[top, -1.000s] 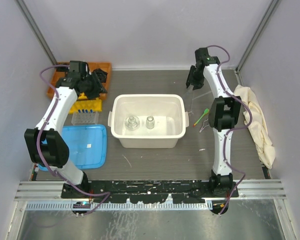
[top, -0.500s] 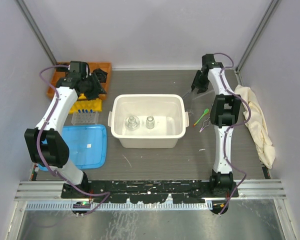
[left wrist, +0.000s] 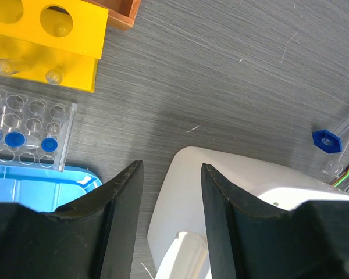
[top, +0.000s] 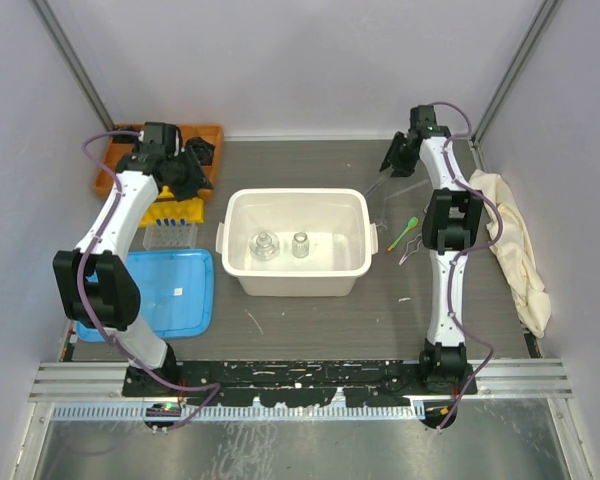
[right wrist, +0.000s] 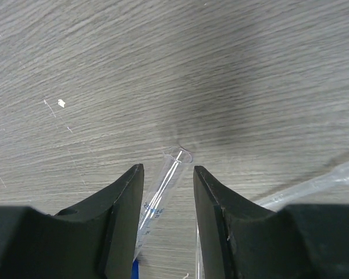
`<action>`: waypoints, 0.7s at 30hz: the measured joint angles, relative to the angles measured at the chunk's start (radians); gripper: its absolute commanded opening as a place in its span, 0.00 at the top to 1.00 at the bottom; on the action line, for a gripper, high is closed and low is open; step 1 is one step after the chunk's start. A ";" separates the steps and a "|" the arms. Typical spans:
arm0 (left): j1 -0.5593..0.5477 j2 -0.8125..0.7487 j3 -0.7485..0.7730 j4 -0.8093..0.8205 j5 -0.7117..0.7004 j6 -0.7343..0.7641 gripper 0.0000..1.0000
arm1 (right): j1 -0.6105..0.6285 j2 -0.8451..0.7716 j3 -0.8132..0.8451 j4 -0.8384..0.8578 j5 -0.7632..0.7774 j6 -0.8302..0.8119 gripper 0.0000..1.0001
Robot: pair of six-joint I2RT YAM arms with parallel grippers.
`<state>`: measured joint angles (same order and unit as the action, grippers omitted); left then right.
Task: Organize the chemistry lab equipment
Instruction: Pick up the chemistry item at the center of the board.
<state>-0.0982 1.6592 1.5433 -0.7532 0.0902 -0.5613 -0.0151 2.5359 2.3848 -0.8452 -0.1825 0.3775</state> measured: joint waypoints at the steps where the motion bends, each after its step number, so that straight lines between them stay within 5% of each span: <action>1: 0.000 0.004 0.002 0.000 0.000 0.000 0.54 | 0.000 0.005 0.000 0.004 -0.008 0.003 0.54; 21: -0.001 0.068 0.057 0.000 -0.007 -0.001 0.54 | 0.002 0.048 0.000 0.015 -0.030 0.018 0.54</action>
<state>-0.0994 1.7267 1.6001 -0.7532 0.0830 -0.5621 -0.0128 2.5839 2.3844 -0.8299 -0.2127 0.3954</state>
